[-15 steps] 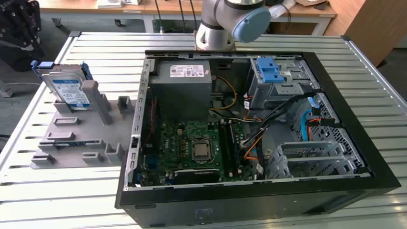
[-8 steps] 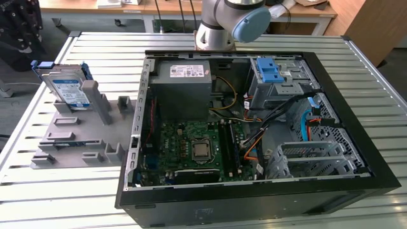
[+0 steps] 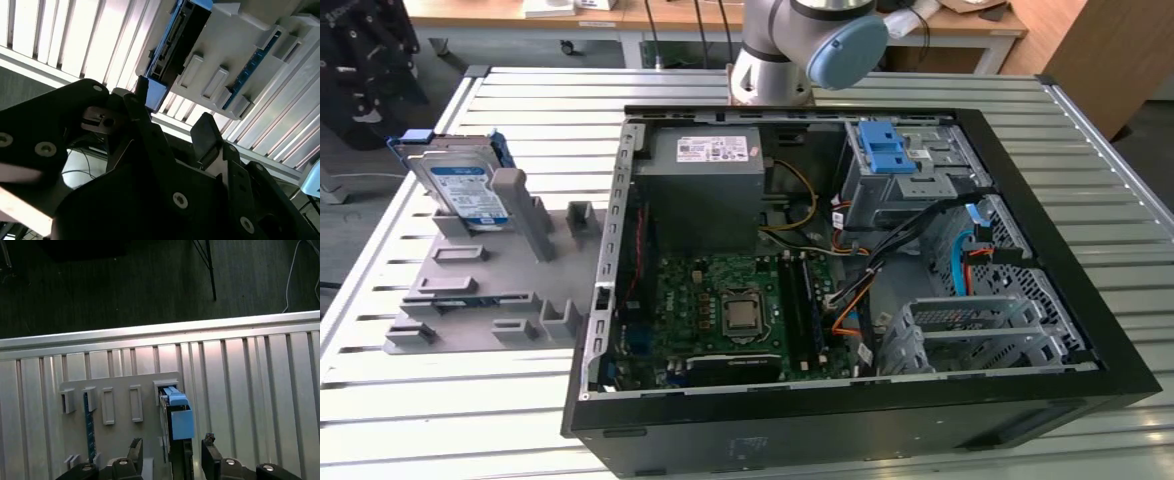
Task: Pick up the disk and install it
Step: 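Pick up the disk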
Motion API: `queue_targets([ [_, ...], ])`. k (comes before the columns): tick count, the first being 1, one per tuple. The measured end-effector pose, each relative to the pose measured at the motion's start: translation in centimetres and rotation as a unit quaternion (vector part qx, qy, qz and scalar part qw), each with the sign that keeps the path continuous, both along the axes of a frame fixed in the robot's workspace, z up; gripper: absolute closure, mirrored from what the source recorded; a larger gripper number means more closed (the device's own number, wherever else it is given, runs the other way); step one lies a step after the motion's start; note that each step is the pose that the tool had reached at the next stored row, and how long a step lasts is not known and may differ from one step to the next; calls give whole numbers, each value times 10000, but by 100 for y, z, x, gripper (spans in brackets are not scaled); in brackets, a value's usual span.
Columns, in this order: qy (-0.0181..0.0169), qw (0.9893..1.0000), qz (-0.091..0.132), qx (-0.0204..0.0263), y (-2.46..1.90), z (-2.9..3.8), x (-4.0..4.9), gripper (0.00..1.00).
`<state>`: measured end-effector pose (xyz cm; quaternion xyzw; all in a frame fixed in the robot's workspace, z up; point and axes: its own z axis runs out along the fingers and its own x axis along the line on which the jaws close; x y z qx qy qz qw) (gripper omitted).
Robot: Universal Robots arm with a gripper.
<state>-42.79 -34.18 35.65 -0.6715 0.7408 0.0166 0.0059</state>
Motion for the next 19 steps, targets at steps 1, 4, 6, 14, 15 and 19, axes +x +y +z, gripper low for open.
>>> queue_targets([
  [1,0,10000,86,0,0,-13,0,42],
  [4,1,9993,363,-1,0,-57,-1,36],
  [6,0,9989,479,-6,2,-86,-3,36],
  [14,-27,9988,483,-112,79,-181,-81,36],
  [15,-40,9988,483,-113,79,-190,-95,36],
  [19,-69,9987,485,-114,80,-235,-106,36],
])
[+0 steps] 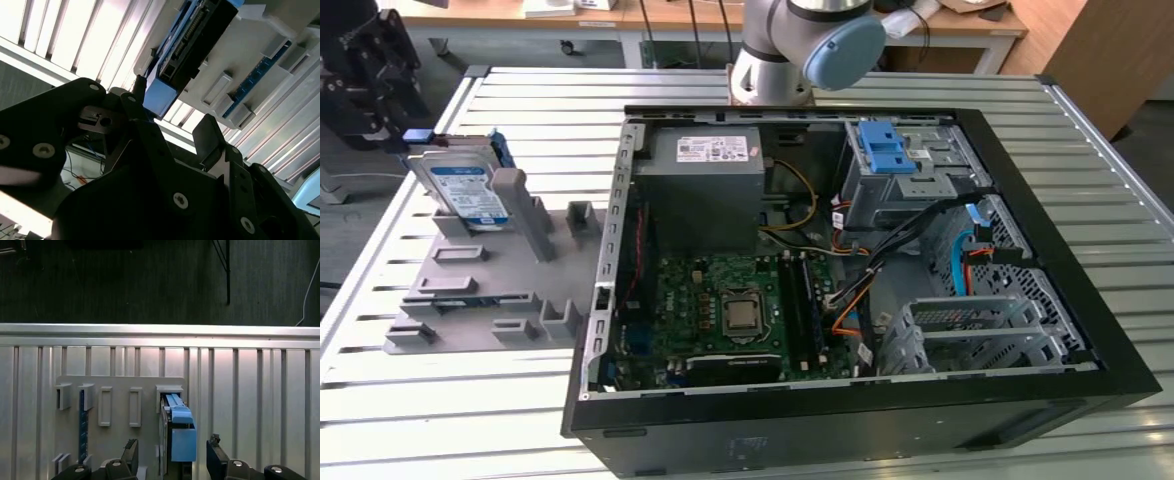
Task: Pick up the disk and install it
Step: 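Pick up the disk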
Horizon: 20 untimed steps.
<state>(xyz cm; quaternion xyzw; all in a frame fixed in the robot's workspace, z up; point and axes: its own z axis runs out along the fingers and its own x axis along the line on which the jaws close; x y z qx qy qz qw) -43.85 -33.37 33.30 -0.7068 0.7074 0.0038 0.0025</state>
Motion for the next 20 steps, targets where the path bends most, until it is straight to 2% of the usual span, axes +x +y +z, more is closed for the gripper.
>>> queue_targets([
  [8,0,10000,0,-2,37,-52,-1,36],
  [15,12,10000,1,-4,43,-132,-5,36],
  [17,12,10000,0,-4,44,-158,-9,37],
  [18,13,10000,0,-4,45,-171,-11,44],
  [20,12,10000,0,-4,45,-196,-15,44],
])
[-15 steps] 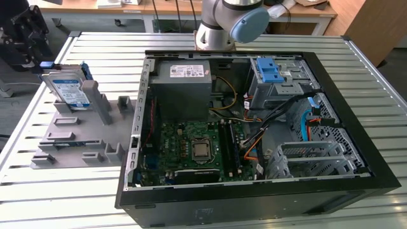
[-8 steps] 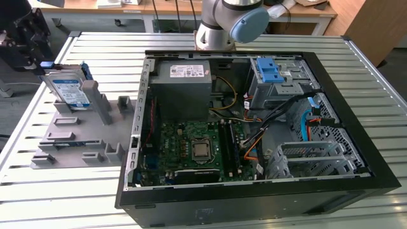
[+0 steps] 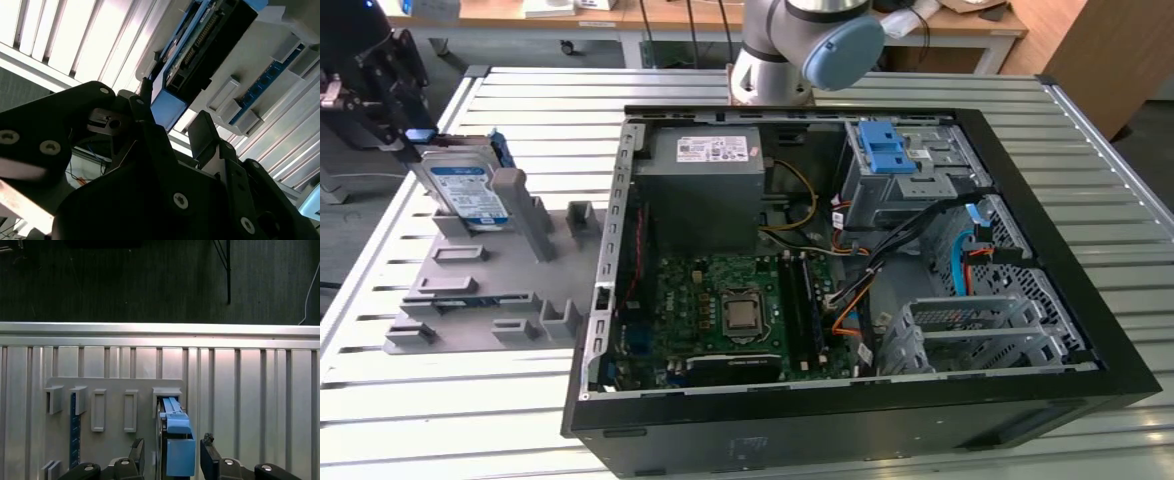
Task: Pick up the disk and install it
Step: 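Pick up the disk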
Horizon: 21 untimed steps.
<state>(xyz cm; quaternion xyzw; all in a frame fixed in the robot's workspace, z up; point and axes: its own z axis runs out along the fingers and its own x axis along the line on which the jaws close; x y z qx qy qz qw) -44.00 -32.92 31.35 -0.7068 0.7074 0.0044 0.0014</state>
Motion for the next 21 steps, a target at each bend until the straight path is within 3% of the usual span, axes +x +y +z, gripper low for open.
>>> queue_targets([
  [21,10,10000,0,0,16,-167,-8,44],
])
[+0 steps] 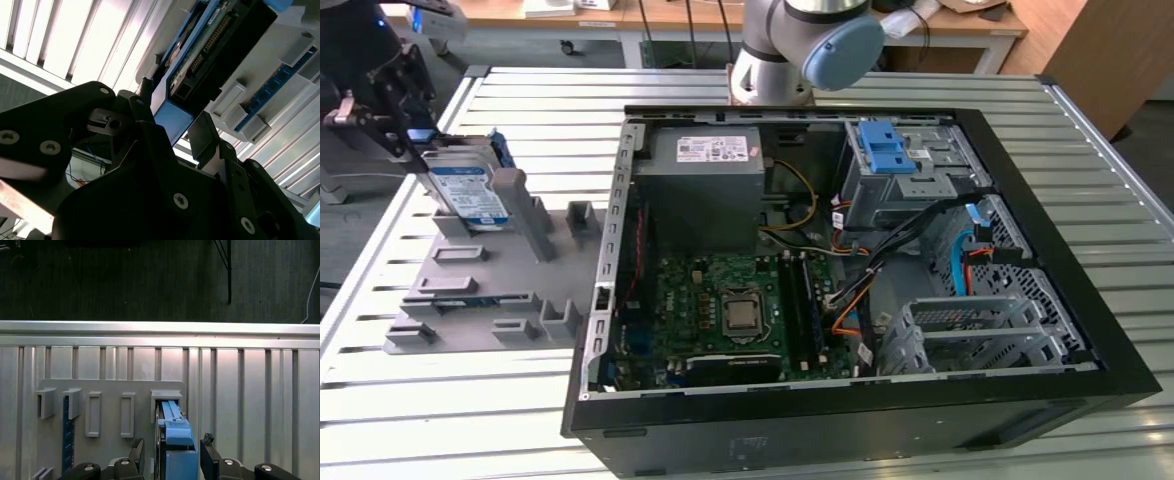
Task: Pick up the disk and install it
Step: 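Pick up the disk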
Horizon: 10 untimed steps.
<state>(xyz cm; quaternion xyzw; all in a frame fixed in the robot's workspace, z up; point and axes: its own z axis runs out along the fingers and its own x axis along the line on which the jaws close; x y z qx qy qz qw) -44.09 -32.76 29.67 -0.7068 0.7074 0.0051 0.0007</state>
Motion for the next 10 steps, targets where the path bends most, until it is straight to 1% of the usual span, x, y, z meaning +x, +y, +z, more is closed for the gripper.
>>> queue_targets([
  [4,3,10000,0,0,0,-32,0,44],
  [10,6,10000,0,0,0,-63,0,44],
])
